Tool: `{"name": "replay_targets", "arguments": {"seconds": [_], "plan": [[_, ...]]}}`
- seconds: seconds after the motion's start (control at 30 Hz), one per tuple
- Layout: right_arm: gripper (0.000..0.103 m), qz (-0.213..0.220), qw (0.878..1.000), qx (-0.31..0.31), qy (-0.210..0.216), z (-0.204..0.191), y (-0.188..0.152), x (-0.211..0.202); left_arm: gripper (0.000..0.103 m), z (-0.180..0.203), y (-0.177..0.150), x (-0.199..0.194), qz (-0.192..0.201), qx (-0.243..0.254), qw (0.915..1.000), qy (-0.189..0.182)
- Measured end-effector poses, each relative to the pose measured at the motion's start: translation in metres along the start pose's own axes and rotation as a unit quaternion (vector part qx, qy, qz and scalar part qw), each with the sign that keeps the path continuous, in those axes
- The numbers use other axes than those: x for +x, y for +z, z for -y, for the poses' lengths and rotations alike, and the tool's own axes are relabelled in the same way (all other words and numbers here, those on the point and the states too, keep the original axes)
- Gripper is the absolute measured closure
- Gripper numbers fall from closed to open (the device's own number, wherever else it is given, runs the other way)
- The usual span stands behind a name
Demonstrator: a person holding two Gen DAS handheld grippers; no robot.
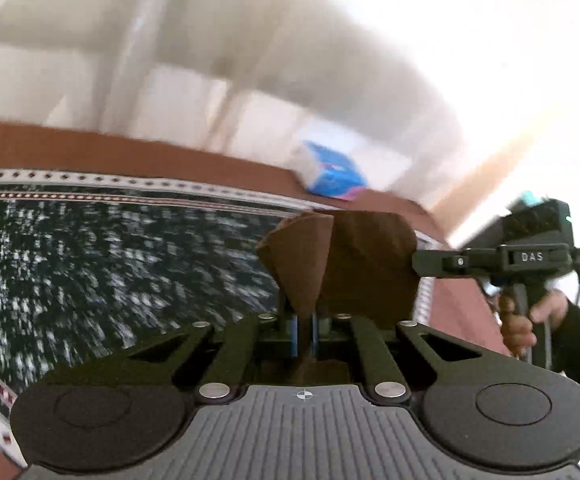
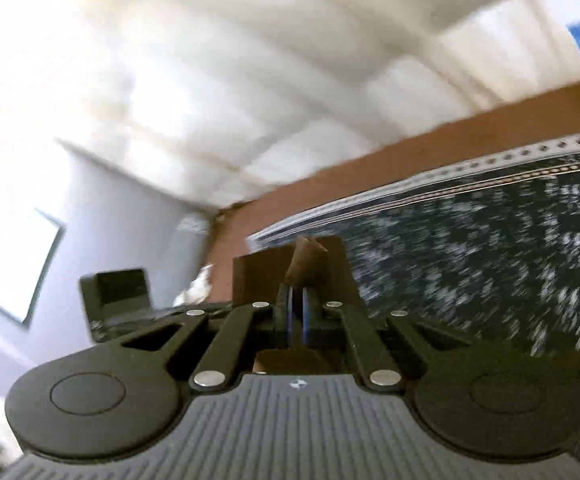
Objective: Fold clothes
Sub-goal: 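Grasp the folded garment corner with both grippers and lift it, then lay the garment down and open both grippers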
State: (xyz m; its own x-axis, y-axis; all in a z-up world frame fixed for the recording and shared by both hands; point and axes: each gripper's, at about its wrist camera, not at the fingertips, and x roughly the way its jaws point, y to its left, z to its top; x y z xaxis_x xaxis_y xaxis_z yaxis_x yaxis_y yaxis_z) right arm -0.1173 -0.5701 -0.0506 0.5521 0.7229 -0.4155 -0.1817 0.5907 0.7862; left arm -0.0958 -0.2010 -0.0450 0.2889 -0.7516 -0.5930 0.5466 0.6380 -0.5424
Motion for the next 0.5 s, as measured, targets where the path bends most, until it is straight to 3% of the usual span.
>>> {"name": "replay_targets", "arguments": {"seconds": [0.13, 0.23, 0.33, 0.4, 0.47, 0.5], "plan": [[0.098, -0.030, 0.999, -0.022, 0.012, -0.041, -0.047, -0.011, 0.100, 0.025, -0.039, -0.024, -0.016, 0.024, 0.9992, -0.028], [0.098, -0.070, 0.997, 0.005, 0.012, -0.046, -0.099, -0.008, 0.100, 0.033, -0.082, -0.026, -0.052, 0.031, 0.9978, -0.026], [0.098, -0.115, 0.993, 0.026, -0.018, -0.046, -0.153, 0.003, 0.097, 0.033, -0.126, -0.018, -0.094, 0.035, 0.9949, -0.009], [0.098, -0.137, 0.989, 0.037, -0.041, -0.044, -0.184, 0.008, 0.092, 0.032, -0.152, -0.013, -0.119, 0.044, 0.9919, 0.003], [0.098, -0.146, 0.986, 0.046, -0.061, -0.041, -0.210, 0.011, 0.077, 0.029, -0.173, -0.009, -0.136, 0.057, 0.9889, 0.016], [0.098, -0.147, 0.985, 0.051, -0.071, -0.040, -0.221, 0.012, 0.076, 0.028, -0.182, -0.007, -0.144, 0.064, 0.9872, 0.024]]}}
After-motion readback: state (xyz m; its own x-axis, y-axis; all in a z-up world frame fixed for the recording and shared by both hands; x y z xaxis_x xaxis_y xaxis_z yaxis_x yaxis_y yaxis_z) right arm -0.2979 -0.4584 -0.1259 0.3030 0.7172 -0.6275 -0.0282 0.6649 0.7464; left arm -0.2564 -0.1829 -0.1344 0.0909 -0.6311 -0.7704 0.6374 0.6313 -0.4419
